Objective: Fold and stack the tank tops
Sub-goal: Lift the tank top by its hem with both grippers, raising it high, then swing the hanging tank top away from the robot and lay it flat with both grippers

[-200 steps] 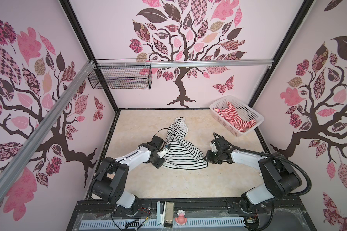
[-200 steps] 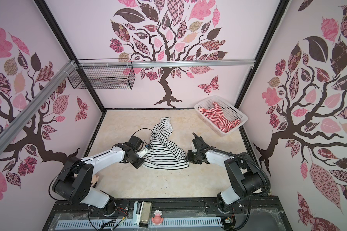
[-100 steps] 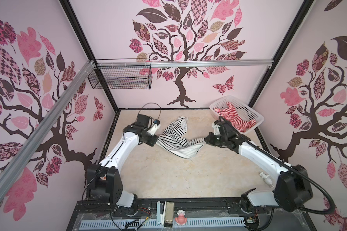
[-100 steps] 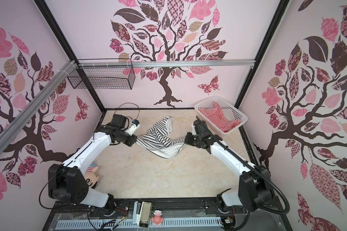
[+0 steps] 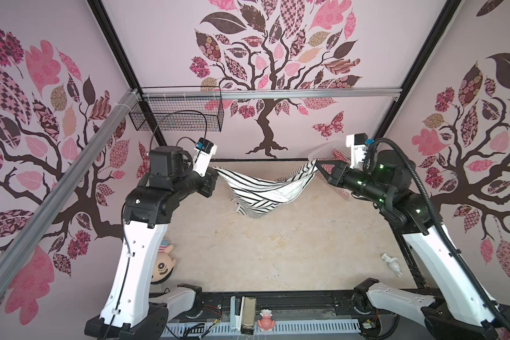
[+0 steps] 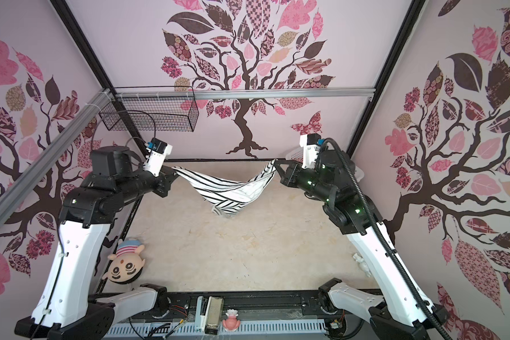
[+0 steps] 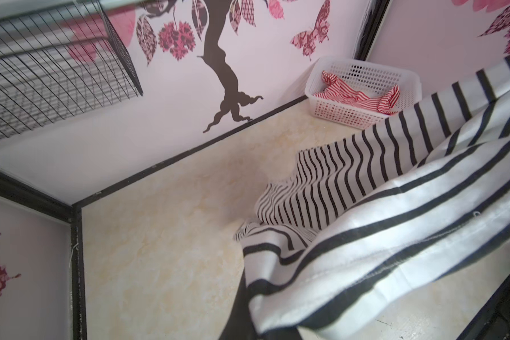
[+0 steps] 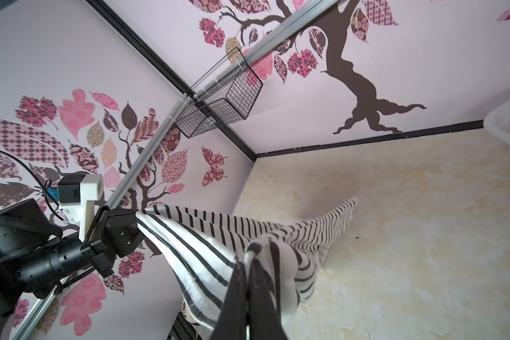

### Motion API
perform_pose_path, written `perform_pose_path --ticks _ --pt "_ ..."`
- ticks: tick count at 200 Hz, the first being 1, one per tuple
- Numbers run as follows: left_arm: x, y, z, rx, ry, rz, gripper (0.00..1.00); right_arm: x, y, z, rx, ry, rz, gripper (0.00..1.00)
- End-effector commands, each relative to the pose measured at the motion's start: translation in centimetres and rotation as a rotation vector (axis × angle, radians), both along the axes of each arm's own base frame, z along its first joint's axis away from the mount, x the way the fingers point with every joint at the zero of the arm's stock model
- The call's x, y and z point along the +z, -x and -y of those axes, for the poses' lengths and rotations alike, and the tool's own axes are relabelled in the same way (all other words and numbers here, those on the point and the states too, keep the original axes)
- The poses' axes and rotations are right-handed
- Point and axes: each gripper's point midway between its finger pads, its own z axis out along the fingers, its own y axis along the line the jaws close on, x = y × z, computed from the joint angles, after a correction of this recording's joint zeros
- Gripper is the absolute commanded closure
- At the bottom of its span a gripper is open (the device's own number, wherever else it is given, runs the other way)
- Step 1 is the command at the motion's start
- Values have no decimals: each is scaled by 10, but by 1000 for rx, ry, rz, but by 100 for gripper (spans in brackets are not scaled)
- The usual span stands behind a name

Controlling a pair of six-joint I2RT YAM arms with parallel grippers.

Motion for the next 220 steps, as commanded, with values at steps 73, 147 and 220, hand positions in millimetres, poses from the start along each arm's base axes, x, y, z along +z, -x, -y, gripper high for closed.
perform_pose_path --ticks 73,147,220 --pt "70 -1 -22 124 2 176 100 53 4 18 -81 39 16 100" --pt "-45 -181 -35 263 -183 139 100 -36 -168 11 -46 -30 -166 100" --pt "36 -233 -79 299 87 190 100 35 -219 25 12 -91 -4 100"
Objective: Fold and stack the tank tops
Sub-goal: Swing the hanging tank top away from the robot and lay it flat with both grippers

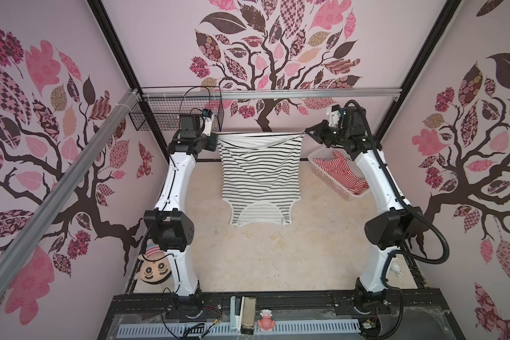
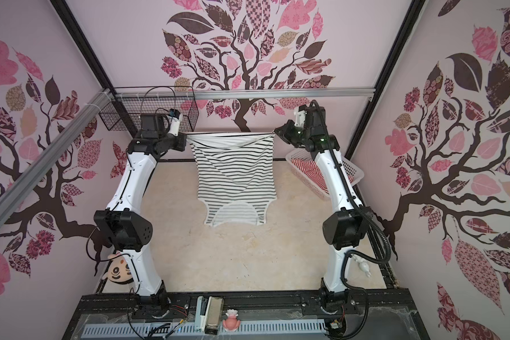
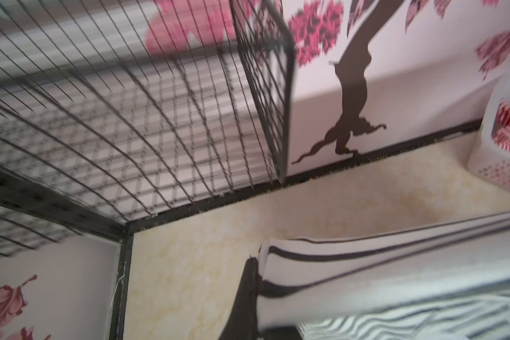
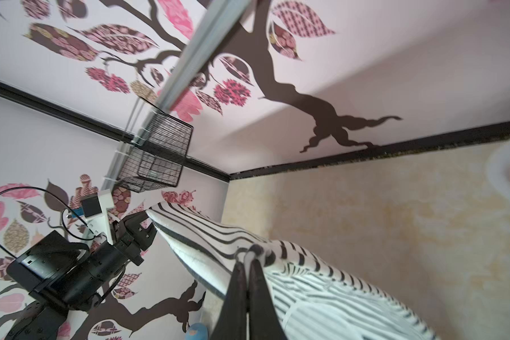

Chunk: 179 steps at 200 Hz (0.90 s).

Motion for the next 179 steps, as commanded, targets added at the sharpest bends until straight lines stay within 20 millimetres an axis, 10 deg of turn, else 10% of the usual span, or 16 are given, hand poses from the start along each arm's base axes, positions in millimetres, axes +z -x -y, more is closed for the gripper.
perform_pose_path --ticks 1,20,46,124,179 --pt "97 38 -4 -19 91 188 100 87 33 8 38 -34 205 100" --pt "91 58 4 -64 111 172 100 84 44 10 39 -29 200 100" --pt "27 79 9 -92 86 77 100 32 54 11 37 -38 113 100" --pt "-220 188 21 -227 14 -447 100 -242 117 20 24 -21 -363 100" --pt "-302 291 51 -442 -112 -733 100 -306 177 31 24 54 -499 100"
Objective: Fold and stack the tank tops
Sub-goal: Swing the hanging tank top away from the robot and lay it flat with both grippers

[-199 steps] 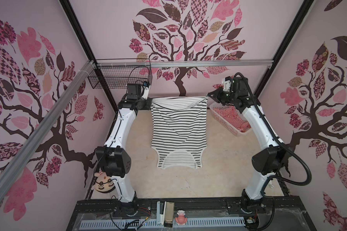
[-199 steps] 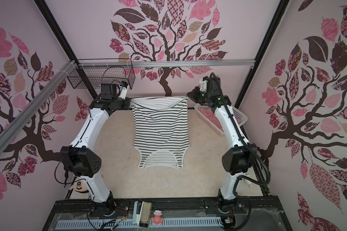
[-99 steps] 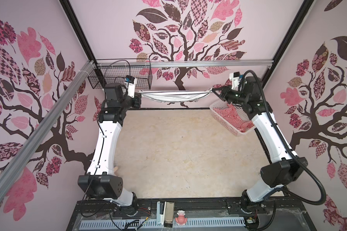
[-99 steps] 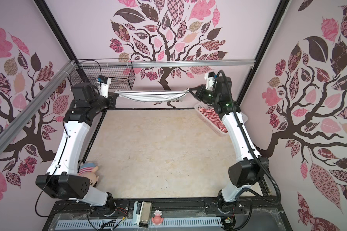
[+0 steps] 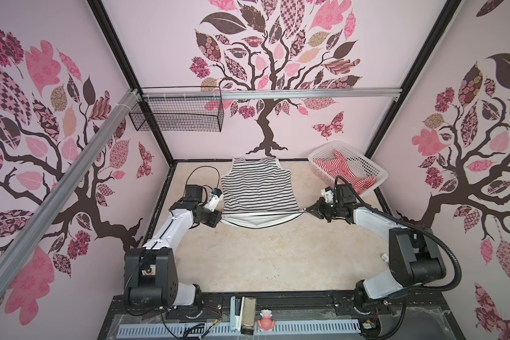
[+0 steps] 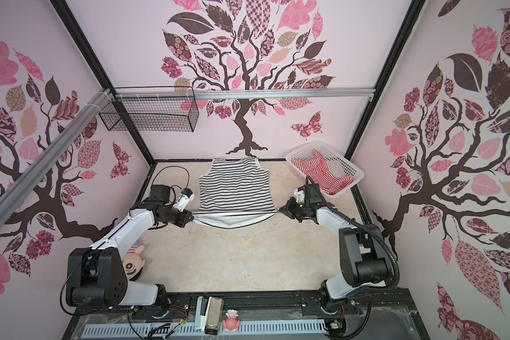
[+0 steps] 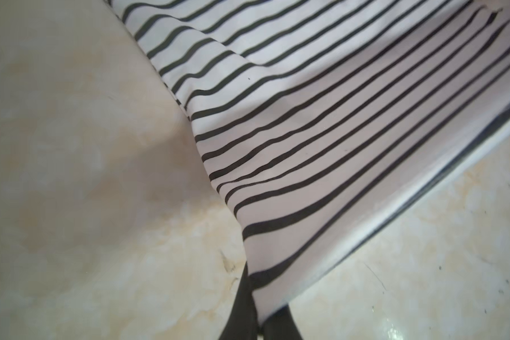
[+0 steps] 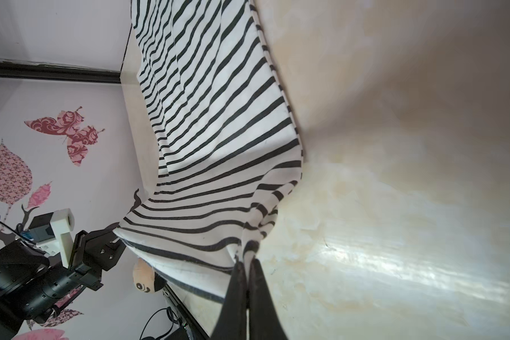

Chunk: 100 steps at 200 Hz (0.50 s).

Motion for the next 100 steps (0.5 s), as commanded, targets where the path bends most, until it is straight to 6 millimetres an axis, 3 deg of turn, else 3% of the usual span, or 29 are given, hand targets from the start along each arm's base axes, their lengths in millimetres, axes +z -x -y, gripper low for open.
perform_pose_path --ticks 1,17,38,92,100 --pt "-24 42 10 -141 -73 -76 100 15 4 9 -8 28 92 100" --pt "-36 60 13 -179 -89 -111 100 6 17 15 -16 61 72 100" --pt "-38 70 8 -196 -131 -136 100 0 29 21 -18 106 52 100" --pt "-40 87 -6 -268 -225 -159 100 9 52 29 -9 152 56 100" --pt "-42 90 -7 -279 -229 -170 100 8 55 28 1 154 50 96"
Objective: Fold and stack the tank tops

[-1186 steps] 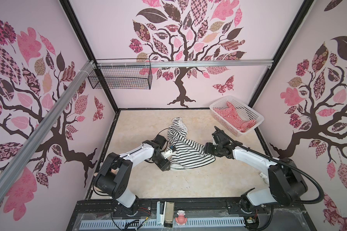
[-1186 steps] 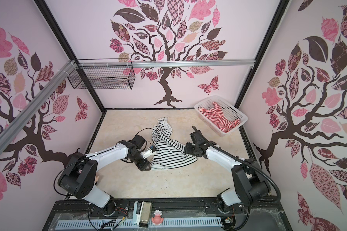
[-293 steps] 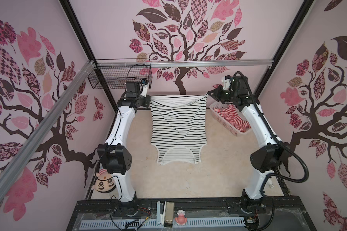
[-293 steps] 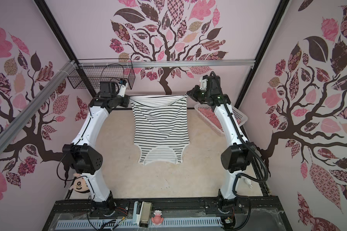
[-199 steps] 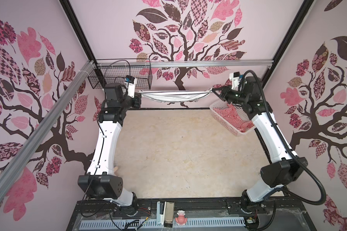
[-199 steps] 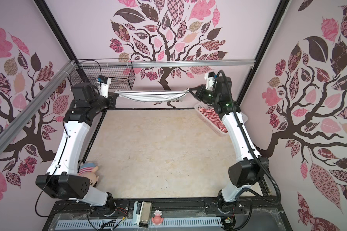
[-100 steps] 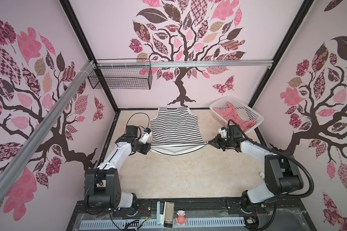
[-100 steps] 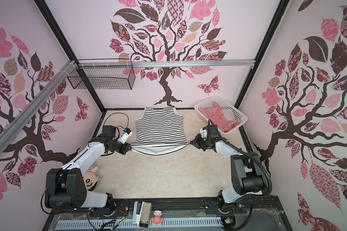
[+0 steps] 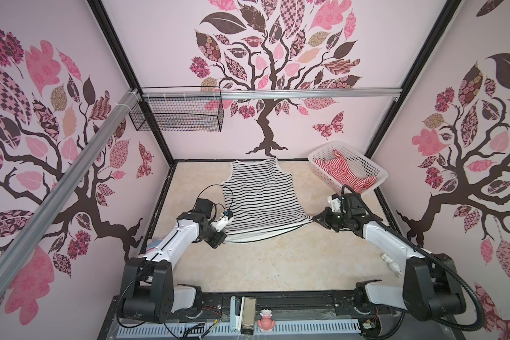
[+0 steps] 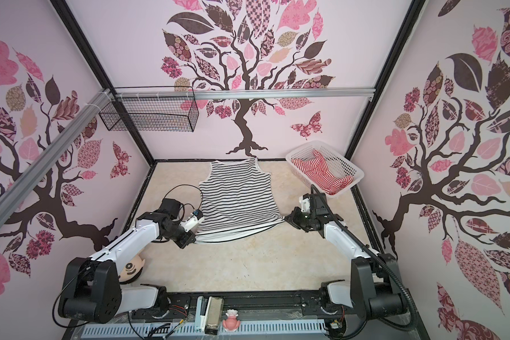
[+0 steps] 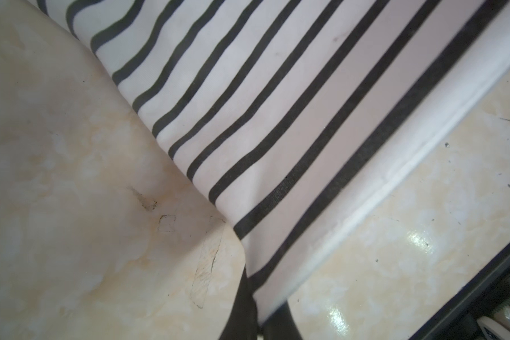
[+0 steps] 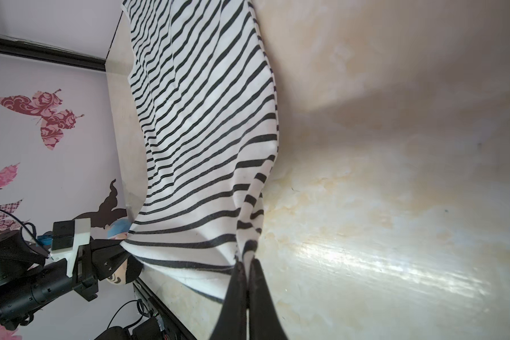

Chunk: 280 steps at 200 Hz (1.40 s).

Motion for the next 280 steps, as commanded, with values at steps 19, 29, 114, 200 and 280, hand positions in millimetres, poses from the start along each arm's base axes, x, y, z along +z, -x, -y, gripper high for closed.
perform_pose_path --ticks 19,29,114,200,280 --pt "-11 22 -15 -72 -92 -62 96 -3 17 8 25 57 -26 73" --pt "-12 25 -18 -84 -111 -74 83 -4 20 11 27 78 -30 61" --pt "22 -15 -34 -63 -170 67 56 6 20 -50 115 95 20 61" --pt "9 -138 11 73 -71 137 58 -63 6 -84 121 97 -138 68" --pt "-46 -92 17 -66 -168 -22 59 -92 8 -14 42 313 -247 57"
